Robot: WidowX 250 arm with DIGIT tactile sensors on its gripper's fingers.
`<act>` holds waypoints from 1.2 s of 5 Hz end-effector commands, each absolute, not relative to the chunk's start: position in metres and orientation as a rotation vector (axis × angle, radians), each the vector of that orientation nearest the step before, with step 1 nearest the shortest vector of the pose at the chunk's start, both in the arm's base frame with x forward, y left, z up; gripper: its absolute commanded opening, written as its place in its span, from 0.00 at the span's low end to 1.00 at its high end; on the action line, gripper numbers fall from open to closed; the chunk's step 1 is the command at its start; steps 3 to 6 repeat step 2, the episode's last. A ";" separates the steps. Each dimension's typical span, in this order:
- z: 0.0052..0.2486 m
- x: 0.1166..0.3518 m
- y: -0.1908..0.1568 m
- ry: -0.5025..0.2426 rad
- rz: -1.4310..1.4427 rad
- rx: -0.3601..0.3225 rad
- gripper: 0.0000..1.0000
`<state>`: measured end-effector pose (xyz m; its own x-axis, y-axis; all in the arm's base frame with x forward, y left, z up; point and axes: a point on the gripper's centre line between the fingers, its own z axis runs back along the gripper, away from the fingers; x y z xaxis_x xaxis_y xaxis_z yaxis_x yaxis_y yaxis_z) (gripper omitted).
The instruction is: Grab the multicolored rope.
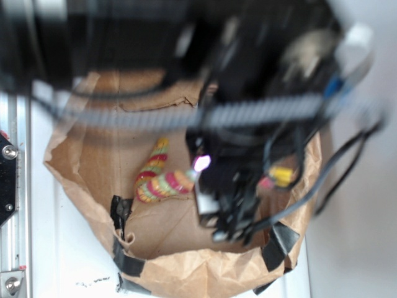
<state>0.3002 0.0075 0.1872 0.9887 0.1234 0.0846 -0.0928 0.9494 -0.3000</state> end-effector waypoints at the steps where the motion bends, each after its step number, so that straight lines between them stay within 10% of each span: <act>1: 0.216 0.308 0.020 -0.206 0.169 -0.239 0.00; 6: 0.214 0.309 0.020 -0.244 0.142 -0.179 0.00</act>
